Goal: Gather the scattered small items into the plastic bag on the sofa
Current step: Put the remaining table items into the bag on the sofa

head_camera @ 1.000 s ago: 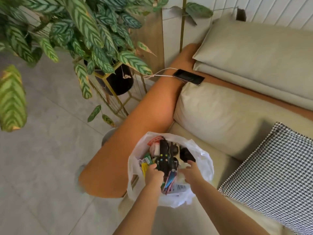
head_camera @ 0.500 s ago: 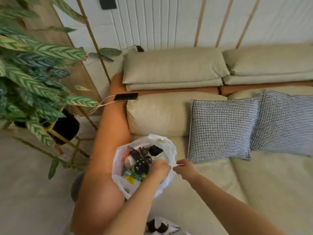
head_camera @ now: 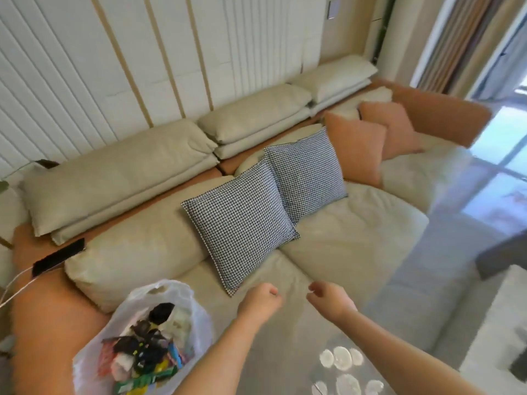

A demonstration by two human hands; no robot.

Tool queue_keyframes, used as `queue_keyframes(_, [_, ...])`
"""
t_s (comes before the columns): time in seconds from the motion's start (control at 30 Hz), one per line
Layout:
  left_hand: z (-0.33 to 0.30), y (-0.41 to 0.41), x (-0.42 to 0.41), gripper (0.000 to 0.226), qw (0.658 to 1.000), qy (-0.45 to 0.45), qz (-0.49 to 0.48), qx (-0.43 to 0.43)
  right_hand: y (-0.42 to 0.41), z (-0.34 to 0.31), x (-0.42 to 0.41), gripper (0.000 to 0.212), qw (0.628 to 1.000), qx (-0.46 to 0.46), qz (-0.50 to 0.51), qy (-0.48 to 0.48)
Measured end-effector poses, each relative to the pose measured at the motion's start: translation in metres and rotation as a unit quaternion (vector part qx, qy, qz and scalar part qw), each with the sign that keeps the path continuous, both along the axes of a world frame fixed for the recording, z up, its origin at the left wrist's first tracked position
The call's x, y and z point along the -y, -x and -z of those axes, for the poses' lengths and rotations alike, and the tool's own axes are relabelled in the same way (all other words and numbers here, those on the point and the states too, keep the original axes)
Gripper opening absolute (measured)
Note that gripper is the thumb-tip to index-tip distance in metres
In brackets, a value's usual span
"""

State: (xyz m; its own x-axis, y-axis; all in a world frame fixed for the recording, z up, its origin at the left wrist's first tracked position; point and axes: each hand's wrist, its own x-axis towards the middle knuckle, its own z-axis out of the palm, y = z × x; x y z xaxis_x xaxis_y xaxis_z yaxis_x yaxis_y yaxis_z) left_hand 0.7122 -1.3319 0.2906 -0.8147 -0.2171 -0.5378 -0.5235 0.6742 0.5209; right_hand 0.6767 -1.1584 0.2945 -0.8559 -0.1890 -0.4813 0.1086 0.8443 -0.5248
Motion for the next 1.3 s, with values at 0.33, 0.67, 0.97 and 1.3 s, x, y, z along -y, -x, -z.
queue_keyframes(0.33, [-0.008,0.081,-0.186,0.037,0.978,0.029,0.206,-0.005,0.022,0.009,-0.185,0.035,0.988,-0.033,0.144,-0.053])
queue_keyframes(0.67, [0.009,0.119,-0.369,0.029,0.952,-0.015,0.305,0.031,0.027,0.039,-0.356,0.034,0.95,-0.013,0.308,-0.047])
queue_keyframes(0.97, [0.035,0.155,-0.454,0.023,0.896,-0.004,0.442,0.045,0.014,0.062,-0.418,0.027,0.881,0.017,0.47,-0.045])
queue_keyframes(1.3, [0.078,0.191,-0.51,0.025,0.847,0.011,0.526,0.072,0.014,0.095,-0.452,0.033,0.813,0.047,0.579,-0.029])
